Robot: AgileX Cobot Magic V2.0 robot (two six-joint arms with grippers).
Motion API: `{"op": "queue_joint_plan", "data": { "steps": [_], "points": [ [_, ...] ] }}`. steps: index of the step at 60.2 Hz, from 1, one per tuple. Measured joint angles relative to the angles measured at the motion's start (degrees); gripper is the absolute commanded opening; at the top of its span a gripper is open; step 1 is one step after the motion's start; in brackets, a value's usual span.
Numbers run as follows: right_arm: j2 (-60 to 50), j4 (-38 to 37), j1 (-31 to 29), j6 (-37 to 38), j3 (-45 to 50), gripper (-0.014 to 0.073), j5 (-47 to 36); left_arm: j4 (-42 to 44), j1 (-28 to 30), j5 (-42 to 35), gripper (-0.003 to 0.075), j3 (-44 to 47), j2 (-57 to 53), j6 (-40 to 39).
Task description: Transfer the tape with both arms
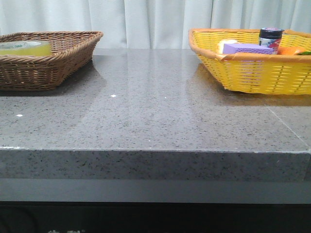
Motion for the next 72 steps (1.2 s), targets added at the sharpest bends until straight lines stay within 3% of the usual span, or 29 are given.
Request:
{"op": "queue_joint_plan", "data": {
  "steps": [49,59,72],
  "points": [
    [0.0,0.0,0.0,0.0,0.0,-0.0067,0.0,0.1,0.0,-0.2,-0.002,0.1,0.0,0.0],
    [0.0,0.0,0.0,0.0,0.0,-0.0067,0.0,2.7,0.0,-8.8,-0.002,4.8,-1.1,0.0],
    [0.0,0.0,0.0,0.0,0.0,-0.0067,0.0,4.9,1.2,-22.1,-0.002,19.4,-9.4,0.0]
  ]
}}
